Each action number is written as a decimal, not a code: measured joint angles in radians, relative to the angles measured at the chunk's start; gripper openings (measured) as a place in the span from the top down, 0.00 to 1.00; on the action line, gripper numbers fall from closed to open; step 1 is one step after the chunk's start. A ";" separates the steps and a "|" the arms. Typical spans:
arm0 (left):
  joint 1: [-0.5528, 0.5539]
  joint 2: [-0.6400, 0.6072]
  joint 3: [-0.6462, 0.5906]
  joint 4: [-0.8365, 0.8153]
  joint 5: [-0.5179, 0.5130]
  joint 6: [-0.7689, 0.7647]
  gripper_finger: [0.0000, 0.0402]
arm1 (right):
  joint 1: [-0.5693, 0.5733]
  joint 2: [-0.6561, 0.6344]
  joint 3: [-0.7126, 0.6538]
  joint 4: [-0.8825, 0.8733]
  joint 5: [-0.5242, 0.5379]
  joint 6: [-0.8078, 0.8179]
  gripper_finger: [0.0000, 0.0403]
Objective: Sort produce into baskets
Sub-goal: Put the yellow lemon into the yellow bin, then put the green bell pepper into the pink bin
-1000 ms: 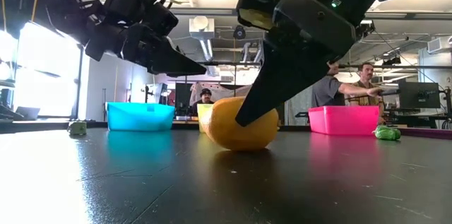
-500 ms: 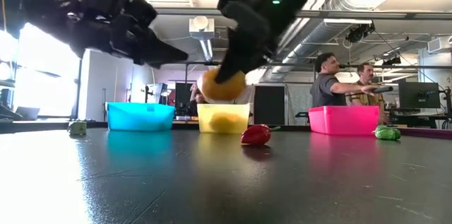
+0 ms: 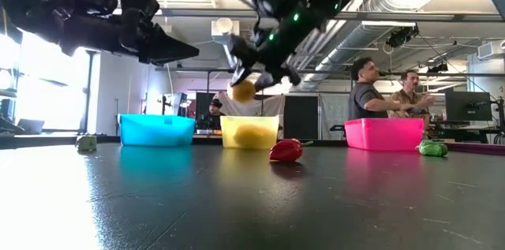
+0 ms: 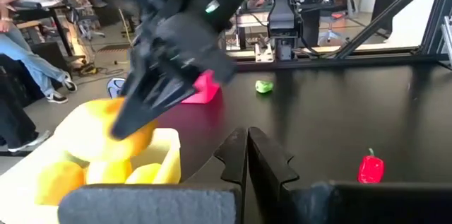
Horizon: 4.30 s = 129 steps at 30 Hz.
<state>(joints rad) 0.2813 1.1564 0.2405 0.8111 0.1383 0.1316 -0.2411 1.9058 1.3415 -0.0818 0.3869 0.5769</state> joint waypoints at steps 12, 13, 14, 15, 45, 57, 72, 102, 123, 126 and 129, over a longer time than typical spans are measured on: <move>0.000 0.001 0.000 -0.002 -0.012 -0.007 1.00 | -0.111 0.099 0.005 0.118 -0.025 0.155 0.52; 0.000 0.001 0.000 0.001 -0.015 -0.007 1.00 | -0.113 0.107 0.013 0.120 -0.026 0.163 0.52; 0.001 0.001 0.000 0.003 -0.018 -0.007 1.00 | -0.113 0.115 0.020 0.119 -0.034 0.168 0.51; 0.000 0.001 0.000 0.003 -0.019 -0.007 1.00 | -0.113 0.127 0.028 0.114 -0.044 0.171 0.50; 0.000 0.001 0.002 -0.007 -0.026 -0.008 1.00 | -0.076 0.242 0.329 -0.235 0.007 -0.005 0.27; 0.000 0.001 0.002 -0.045 -0.026 -0.007 1.00 | -0.085 0.210 0.358 -0.460 0.010 -0.259 0.95; -0.001 0.001 0.002 -0.066 0.001 0.003 1.00 | 0.069 -0.011 -0.069 -0.048 0.035 -0.327 1.00; -0.003 0.001 0.002 -0.097 0.013 0.002 1.00 | 0.386 -0.466 -0.475 -1.011 0.149 0.590 0.65; -0.002 0.001 0.002 -0.133 0.030 0.011 1.00 | 0.128 -0.466 -0.679 -0.784 -0.138 0.312 0.57; -0.003 0.001 0.002 -0.143 0.070 0.019 1.00 | 0.128 -0.468 -0.688 -0.774 -0.136 0.304 0.59; -0.002 0.001 0.002 -0.151 0.133 0.022 1.00 | 0.131 -0.468 -0.680 -0.776 -0.132 0.279 0.66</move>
<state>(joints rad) 0.2790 1.1576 0.2428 0.6606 0.2716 0.1539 -0.1097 1.4376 0.6616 -0.8574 0.2551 0.8561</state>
